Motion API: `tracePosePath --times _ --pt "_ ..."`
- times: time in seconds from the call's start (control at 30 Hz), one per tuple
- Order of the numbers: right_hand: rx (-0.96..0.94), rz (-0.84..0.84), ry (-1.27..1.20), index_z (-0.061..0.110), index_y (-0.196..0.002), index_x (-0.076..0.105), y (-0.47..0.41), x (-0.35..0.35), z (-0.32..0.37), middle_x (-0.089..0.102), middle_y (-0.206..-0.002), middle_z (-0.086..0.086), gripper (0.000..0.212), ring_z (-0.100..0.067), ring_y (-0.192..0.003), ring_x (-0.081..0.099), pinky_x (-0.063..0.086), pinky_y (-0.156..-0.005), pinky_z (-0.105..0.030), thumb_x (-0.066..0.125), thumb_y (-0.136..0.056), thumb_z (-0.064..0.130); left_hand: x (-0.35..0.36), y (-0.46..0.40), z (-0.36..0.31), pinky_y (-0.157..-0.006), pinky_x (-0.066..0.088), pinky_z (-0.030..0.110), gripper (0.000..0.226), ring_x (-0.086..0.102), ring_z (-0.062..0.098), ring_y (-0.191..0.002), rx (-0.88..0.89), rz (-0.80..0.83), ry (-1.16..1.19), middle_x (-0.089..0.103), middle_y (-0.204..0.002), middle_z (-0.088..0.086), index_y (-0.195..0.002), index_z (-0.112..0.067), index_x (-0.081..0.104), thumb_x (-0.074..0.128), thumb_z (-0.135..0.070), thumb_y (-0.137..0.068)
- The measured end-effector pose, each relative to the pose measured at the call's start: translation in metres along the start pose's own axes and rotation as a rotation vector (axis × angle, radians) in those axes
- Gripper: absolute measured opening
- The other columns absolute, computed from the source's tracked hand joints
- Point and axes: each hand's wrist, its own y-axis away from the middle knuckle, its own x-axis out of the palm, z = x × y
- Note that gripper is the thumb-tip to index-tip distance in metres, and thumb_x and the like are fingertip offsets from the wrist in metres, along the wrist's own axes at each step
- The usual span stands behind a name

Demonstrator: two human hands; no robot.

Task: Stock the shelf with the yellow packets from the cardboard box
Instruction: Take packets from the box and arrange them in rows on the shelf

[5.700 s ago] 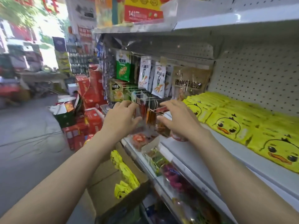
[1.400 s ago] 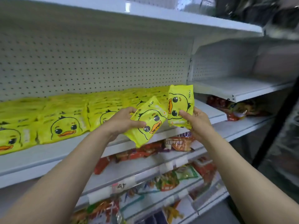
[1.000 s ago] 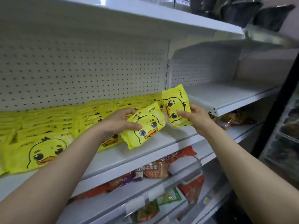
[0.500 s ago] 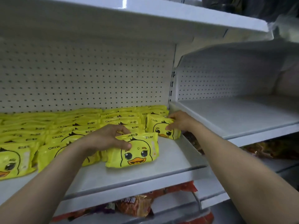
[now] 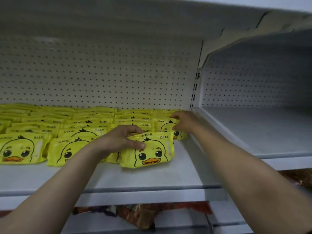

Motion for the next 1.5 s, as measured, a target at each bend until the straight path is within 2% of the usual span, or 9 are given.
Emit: tracePosePath --times 0.23,0.37,0.47,0.6,0.77,0.97,1.23,1.33,1.5 --pt "-0.003 -0.213 -0.149 0.023 -0.130 0.059 0.012 -0.007 0.012 0.062 -0.129 -0.001 0.051 -0.018 -0.120 0.056 0.046 -0.093 -0.028 0.074 -0.083 0.037 0.007 -0.010 -0.011 -0.108 0.039 0.038 0.031 0.057 0.011 -0.117 -0.013 -0.047 0.028 0.069 -0.109 -0.010 -0.097 -0.029 0.072 0.086 -0.026 -0.070" --pt "-0.179 0.118 -0.640 0.026 -0.119 0.068 0.053 -0.036 0.047 0.071 -0.114 0.010 0.033 -0.003 -0.107 0.065 0.049 -0.099 -0.026 0.069 -0.089 0.042 0.009 -0.020 -0.019 -0.103 0.041 0.033 0.031 0.059 0.011 -0.116 -0.015 -0.086 0.034 0.069 -0.114 -0.005 -0.098 -0.022 0.073 0.085 -0.025 -0.070" --pt "-0.262 0.303 -0.363 0.031 -0.123 0.064 0.072 -0.041 0.056 0.067 -0.119 0.014 0.048 0.000 -0.113 0.060 0.046 -0.100 -0.023 0.079 -0.079 0.042 0.013 -0.024 -0.029 -0.091 0.053 0.035 0.026 0.069 0.018 -0.099 -0.007 -0.090 0.038 0.074 -0.100 0.001 -0.095 -0.017 0.074 0.085 -0.022 -0.071" --pt "-0.246 0.165 -0.142 0.030 -0.117 0.065 0.076 -0.039 0.052 0.067 -0.108 0.011 0.053 -0.010 -0.101 0.062 0.052 -0.088 -0.029 0.086 -0.070 0.040 0.027 -0.028 -0.036 -0.078 0.057 0.036 0.025 0.072 0.021 -0.083 0.019 -0.131 0.083 0.075 -0.093 0.006 -0.095 -0.017 0.074 0.084 -0.022 -0.073" --pt "-0.136 0.071 -0.202 0.024 -0.105 0.068 0.072 -0.049 0.025 0.069 -0.102 0.006 0.042 -0.016 -0.096 0.066 0.055 -0.083 -0.033 0.089 -0.068 0.029 0.043 -0.036 -0.018 -0.083 0.051 0.032 0.042 0.063 0.016 -0.101 0.169 -0.368 -0.328 0.069 -0.110 -0.004 -0.121 -0.029 0.063 0.070 -0.045 -0.084" --pt "-0.056 0.065 -0.127 0.017 -0.121 0.064 0.062 -0.049 0.006 0.064 -0.117 0.001 0.058 -0.019 -0.109 0.060 0.048 -0.086 -0.027 0.088 -0.070 0.033 0.053 -0.037 0.014 -0.111 0.030 0.042 0.061 0.036 0.028 -0.137 0.141 -0.372 -0.872 0.045 -0.147 0.003 -0.143 -0.027 0.044 0.050 -0.058 -0.091" --pt "0.014 0.144 -0.055 0.011 -0.122 0.064 0.052 -0.026 0.004 0.061 -0.124 -0.003 0.055 -0.023 -0.115 0.057 0.048 -0.097 -0.035 0.085 -0.074 0.029 0.060 -0.034 0.031 -0.119 0.009 0.046 0.066 0.018 0.029 -0.147 0.156 -0.388 -0.971 0.028 -0.158 0.008 -0.146 -0.027 0.039 0.040 -0.065 -0.091" --pt "0.030 0.119 -0.088 0.016 -0.123 0.064 0.044 -0.020 0.001 0.060 -0.126 -0.001 0.057 -0.020 -0.113 0.056 0.046 -0.090 -0.027 0.086 -0.072 0.029 0.061 -0.034 0.037 -0.117 0.016 0.049 0.079 0.029 0.034 -0.143 0.188 -0.425 -0.994 0.040 -0.151 0.012 -0.140 -0.024 0.048 0.022 -0.072 -0.084" --pt "0.063 0.073 -0.074 0.021 -0.133 0.056 0.034 -0.008 -0.002 0.056 -0.134 -0.003 0.069 -0.021 -0.119 0.054 0.047 -0.097 -0.030 0.086 -0.072 0.030 0.062 -0.035 0.045 -0.111 0.029 0.053 0.071 0.044 0.037 -0.134 0.218 -0.451 -1.019 0.052 -0.141 0.015 -0.132 -0.022 0.057 0.026 -0.068 -0.088"
